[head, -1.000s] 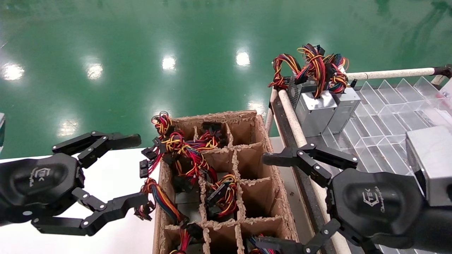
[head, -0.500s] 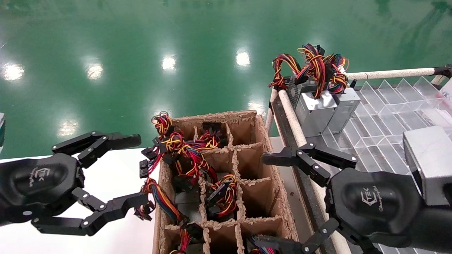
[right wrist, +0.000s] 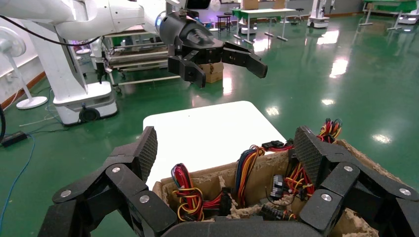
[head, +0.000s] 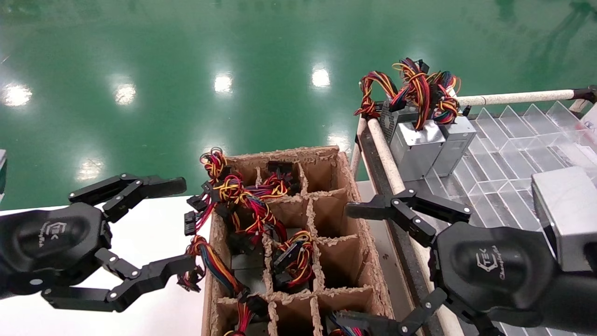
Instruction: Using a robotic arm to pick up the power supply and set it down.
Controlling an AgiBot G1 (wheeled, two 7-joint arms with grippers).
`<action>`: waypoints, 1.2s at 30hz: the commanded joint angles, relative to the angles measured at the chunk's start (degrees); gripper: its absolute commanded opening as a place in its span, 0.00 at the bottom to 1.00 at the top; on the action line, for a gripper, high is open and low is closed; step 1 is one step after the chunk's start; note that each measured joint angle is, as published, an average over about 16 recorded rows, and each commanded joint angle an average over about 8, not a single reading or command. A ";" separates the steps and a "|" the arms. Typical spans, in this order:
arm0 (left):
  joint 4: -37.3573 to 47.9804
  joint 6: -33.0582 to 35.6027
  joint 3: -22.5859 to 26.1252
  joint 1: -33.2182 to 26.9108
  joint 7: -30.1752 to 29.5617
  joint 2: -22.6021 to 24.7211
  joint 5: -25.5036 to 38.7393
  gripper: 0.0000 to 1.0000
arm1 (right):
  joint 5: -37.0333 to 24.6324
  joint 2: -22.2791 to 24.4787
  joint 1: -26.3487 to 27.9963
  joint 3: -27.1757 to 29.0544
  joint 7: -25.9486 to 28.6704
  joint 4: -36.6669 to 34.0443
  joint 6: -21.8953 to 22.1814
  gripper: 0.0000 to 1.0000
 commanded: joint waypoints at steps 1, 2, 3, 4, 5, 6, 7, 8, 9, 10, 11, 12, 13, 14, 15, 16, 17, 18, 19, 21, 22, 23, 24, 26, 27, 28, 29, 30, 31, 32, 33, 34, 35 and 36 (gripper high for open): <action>0.00 0.00 0.00 0.00 0.00 0.00 0.00 1.00 | -0.01 0.00 0.01 -0.01 0.00 0.00 0.01 1.00; 0.00 0.00 0.00 0.00 0.00 0.00 0.00 1.00 | -0.01 0.00 0.01 -0.01 -0.01 0.00 0.01 1.00; 0.00 0.00 0.00 0.00 0.00 0.00 0.00 1.00 | -0.02 0.00 0.01 -0.02 -0.01 0.00 0.02 1.00; 0.00 0.00 0.00 0.00 0.00 0.00 0.00 1.00 | -0.02 0.00 0.02 -0.02 -0.01 0.00 0.02 1.00; 0.00 0.00 0.00 0.00 0.00 0.00 0.00 1.00 | -0.03 0.00 0.02 -0.02 -0.01 0.00 0.03 1.00; 0.00 0.00 0.00 0.00 0.00 0.00 0.00 1.00 | -0.03 0.00 0.02 -0.03 -0.01 0.00 0.03 1.00; 0.00 0.00 0.00 0.00 0.00 0.00 0.00 1.00 | -0.04 0.00 0.03 -0.03 -0.01 0.00 0.03 1.00; 0.00 0.00 0.00 0.00 0.00 0.00 0.00 1.00 | -0.04 0.00 0.03 -0.03 -0.01 0.00 0.04 1.00; 0.00 0.00 0.00 0.00 0.00 0.00 0.00 1.00 | -0.05 0.00 0.04 -0.03 -0.01 0.00 0.04 1.00; 0.00 0.00 0.00 0.00 0.00 0.00 0.00 1.00 | -0.05 0.00 0.04 -0.03 -0.01 0.00 0.04 1.00; 0.00 0.00 0.00 0.00 0.00 0.00 0.00 1.00 | -0.06 0.00 0.04 -0.04 -0.01 0.00 0.04 1.00; 0.00 0.00 0.00 0.00 0.00 0.00 0.00 1.00 | -0.06 0.00 0.04 -0.04 -0.01 0.00 0.04 1.00; 0.00 0.00 0.00 0.00 0.00 0.00 0.00 1.00 | -0.06 0.00 0.05 -0.04 -0.01 0.00 0.04 1.00; 0.00 0.00 0.00 0.00 0.00 0.00 0.00 1.00 | -0.07 0.00 0.05 -0.04 -0.01 0.00 0.05 1.00; 0.00 0.00 0.00 0.00 0.00 0.00 0.00 1.00 | -0.07 0.00 0.05 -0.04 -0.01 0.00 0.05 1.00; 0.00 0.00 0.00 0.00 0.00 0.00 0.00 1.00 | -0.07 0.00 0.05 -0.04 -0.01 0.00 0.05 1.00; 0.00 0.00 0.00 0.00 0.00 0.00 0.00 1.00 | -0.07 0.00 0.05 -0.04 -0.01 0.00 0.05 1.00; 0.00 0.00 0.00 0.00 0.00 0.00 0.00 1.00 | -0.07 0.00 0.05 -0.04 -0.01 0.00 0.05 1.00; 0.00 0.00 0.00 0.00 0.00 0.00 0.00 1.00 | -0.07 0.00 0.05 -0.04 -0.01 0.00 0.05 1.00; 0.00 0.00 0.00 0.00 0.00 0.00 0.00 1.00 | -0.08 0.00 0.05 -0.04 -0.01 0.00 0.05 1.00; 0.00 0.00 0.00 0.00 0.00 0.00 0.00 1.00 | -0.08 0.00 0.05 -0.04 -0.01 0.00 0.05 1.00; 0.00 0.00 0.00 0.00 0.00 0.00 0.00 1.00 | -0.08 0.00 0.05 -0.04 -0.01 0.00 0.05 1.00; 0.00 0.00 0.00 0.00 0.00 0.00 0.00 1.00 | -0.08 0.00 0.05 -0.04 -0.01 0.00 0.05 1.00; 0.00 0.00 0.00 0.00 0.00 0.00 0.00 1.00 | -0.08 0.00 0.05 -0.04 -0.01 0.00 0.05 1.00; 0.00 0.00 0.00 0.00 0.00 0.00 0.00 1.00 | -0.08 0.00 0.05 -0.04 -0.01 0.00 0.05 1.00; 0.00 0.00 0.00 0.00 0.00 0.00 0.00 1.00 | -0.08 0.00 0.05 -0.04 -0.01 0.00 0.05 1.00; 0.00 0.00 0.00 0.00 0.00 0.00 0.00 1.00 | -0.08 0.00 0.05 -0.04 -0.01 0.00 0.05 1.00; 0.00 0.00 0.00 0.00 0.00 0.00 0.00 1.00 | -0.08 0.00 0.05 -0.04 -0.01 0.00 0.05 1.00; 0.00 0.00 0.00 0.00 0.00 0.00 0.00 1.00 | -0.08 0.00 0.05 -0.04 -0.01 0.00 0.05 1.00; 0.00 0.00 0.00 0.00 0.00 0.00 0.00 1.00 | -0.08 0.00 0.05 -0.04 -0.01 0.00 0.05 1.00; 0.00 0.00 0.00 0.00 0.00 0.00 0.00 1.00 | -0.08 0.00 0.05 -0.04 -0.01 0.00 0.05 1.00; 0.00 0.00 0.00 0.00 0.00 0.00 0.00 1.00 | -0.08 0.00 0.05 -0.04 -0.01 0.00 0.05 1.00; 0.00 0.00 0.00 0.00 0.00 0.00 0.00 1.00 | -0.08 0.00 0.05 -0.04 -0.01 0.00 0.05 1.00; 0.00 0.00 0.00 0.00 0.00 0.00 0.00 1.00 | -0.08 0.00 0.05 -0.04 -0.01 0.00 0.05 1.00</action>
